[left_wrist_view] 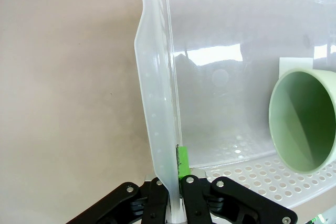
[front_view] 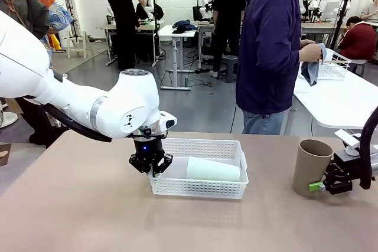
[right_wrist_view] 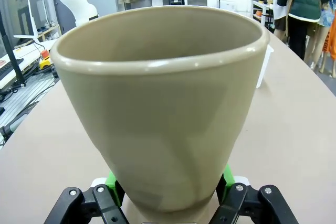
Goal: Clean and organize the cups into the basket.
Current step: Pick up the Reusable plastic cup from the right side of the table and stack it inside the Organizing basket in the center of the table.
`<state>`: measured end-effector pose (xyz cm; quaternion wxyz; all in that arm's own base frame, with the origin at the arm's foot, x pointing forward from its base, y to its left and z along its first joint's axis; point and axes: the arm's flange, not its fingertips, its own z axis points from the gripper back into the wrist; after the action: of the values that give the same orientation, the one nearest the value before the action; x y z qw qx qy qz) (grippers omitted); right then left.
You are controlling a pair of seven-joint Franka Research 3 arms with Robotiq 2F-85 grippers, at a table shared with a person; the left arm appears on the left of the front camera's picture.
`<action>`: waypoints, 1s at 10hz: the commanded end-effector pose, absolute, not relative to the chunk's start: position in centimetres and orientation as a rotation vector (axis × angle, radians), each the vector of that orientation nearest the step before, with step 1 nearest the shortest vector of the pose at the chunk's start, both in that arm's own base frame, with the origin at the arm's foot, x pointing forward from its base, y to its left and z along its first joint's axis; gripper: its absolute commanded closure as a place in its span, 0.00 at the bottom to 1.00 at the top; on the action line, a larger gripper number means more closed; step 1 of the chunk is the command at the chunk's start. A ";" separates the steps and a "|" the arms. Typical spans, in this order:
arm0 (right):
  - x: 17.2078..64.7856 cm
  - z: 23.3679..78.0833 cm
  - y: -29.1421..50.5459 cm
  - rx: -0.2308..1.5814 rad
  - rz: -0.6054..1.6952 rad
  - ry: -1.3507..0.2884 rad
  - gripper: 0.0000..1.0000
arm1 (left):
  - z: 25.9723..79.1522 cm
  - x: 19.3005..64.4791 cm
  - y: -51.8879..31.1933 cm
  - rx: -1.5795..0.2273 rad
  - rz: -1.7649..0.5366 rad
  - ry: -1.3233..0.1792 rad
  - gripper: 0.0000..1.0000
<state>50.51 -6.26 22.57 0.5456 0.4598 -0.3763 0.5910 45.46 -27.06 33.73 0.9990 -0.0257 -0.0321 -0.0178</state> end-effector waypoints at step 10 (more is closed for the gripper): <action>47.4 41.1 1.0 0.932 1.227 -0.897 1.00 | 33.6 45.4 -27.1 -0.052 -0.038 -0.068 1.00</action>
<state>47.63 0.66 42.28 0.6191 0.4082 -0.3851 0.5493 45.46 -27.06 33.73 0.9990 -0.0257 -0.0321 -0.0178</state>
